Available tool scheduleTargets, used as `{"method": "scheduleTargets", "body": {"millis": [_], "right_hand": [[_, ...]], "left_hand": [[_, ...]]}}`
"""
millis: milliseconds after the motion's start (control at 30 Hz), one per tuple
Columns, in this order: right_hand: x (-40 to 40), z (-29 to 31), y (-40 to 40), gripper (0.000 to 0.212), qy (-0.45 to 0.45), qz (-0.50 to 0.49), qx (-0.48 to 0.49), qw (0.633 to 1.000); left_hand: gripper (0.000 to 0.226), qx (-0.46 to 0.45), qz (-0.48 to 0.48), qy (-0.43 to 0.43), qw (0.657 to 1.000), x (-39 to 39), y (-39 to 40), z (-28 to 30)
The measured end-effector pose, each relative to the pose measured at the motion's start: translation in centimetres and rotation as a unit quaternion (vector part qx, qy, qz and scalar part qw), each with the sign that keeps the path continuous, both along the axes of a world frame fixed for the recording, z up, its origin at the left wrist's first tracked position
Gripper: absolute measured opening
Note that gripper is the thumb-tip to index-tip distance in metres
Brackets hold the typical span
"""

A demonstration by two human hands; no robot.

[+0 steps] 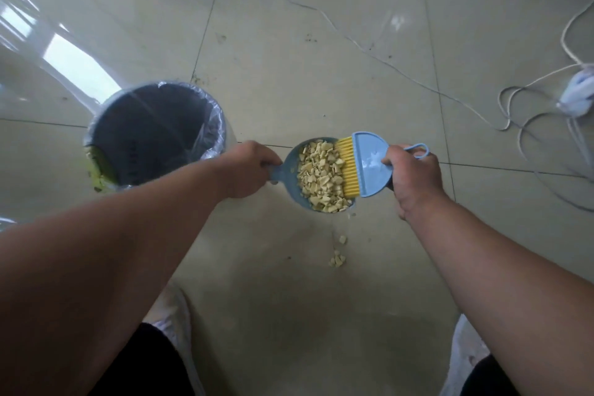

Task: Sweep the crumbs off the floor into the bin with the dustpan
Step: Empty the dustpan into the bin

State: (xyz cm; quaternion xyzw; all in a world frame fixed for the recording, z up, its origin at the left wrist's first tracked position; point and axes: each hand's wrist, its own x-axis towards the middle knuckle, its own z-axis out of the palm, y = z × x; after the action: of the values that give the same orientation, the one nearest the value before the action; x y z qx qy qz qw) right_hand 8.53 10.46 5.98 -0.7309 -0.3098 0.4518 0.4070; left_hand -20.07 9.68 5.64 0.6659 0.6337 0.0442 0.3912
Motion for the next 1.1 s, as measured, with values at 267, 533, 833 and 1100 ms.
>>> {"method": "scheduleTargets", "body": {"millis": [267,533,833,1100], "right_hand": [[-2.4,7.0,1.3,0.013,0.030,0.017,0.056,0.998],[-8.0,12.1,1.2,0.011,0.130,0.087,0.074,0.985],[-15.3,12.6,1.3,0.014,0.187,0.173,0.044,0.966],[-21.4,7.9,1.4,0.021,0.183,0.236,-0.002,0.954]], "left_hand": [[0.021,-0.010,-0.015,0.013,1.000,-3.3,2.1,8.9],[0.022,-0.019,0.012,0.034,0.999,-10.2,1.1,16.3],[0.019,-0.021,0.077,0.044,0.996,-17.8,-1.3,18.1],[0.022,-0.037,0.144,0.084,0.985,-23.7,-3.2,12.5]]}}
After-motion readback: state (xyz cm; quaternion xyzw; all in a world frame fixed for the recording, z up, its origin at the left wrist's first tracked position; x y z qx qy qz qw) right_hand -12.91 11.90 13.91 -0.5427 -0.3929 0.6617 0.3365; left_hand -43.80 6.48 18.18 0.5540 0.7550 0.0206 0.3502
